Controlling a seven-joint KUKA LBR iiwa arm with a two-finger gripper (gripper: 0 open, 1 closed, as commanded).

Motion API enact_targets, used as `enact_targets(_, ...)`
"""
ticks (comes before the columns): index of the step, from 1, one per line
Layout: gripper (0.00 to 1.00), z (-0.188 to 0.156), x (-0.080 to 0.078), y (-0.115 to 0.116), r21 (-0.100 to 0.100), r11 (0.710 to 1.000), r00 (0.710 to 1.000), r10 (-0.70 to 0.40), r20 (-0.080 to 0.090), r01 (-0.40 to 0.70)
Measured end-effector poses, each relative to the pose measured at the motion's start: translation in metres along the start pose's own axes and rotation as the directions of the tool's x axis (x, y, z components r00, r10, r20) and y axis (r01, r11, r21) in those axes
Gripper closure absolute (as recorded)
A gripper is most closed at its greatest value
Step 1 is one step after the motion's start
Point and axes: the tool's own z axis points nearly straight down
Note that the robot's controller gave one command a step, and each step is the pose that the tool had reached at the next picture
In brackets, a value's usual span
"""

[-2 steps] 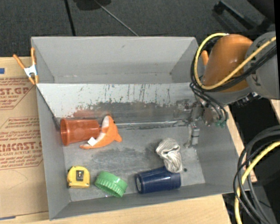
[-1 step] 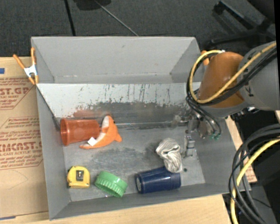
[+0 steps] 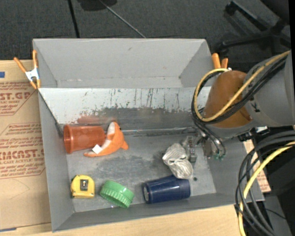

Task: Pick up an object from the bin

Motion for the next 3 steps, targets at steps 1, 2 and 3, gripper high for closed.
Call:
enact_targets(1, 0.00, 0.0001, 0.0002, 0.0001, 0.000, 1.000, 1.000, 0.000, -0.001, 0.000)
enact_targets(2, 1.00, 0.0000, 0.0000, 0.0001, 0.001, 1.000, 1.000, -0.001, 0.000, 0.001)
enact_targets(3, 1.00, 0.0000, 0.0000, 0.0001, 0.001, 1.000, 1.000, -0.001, 0.000, 0.001)
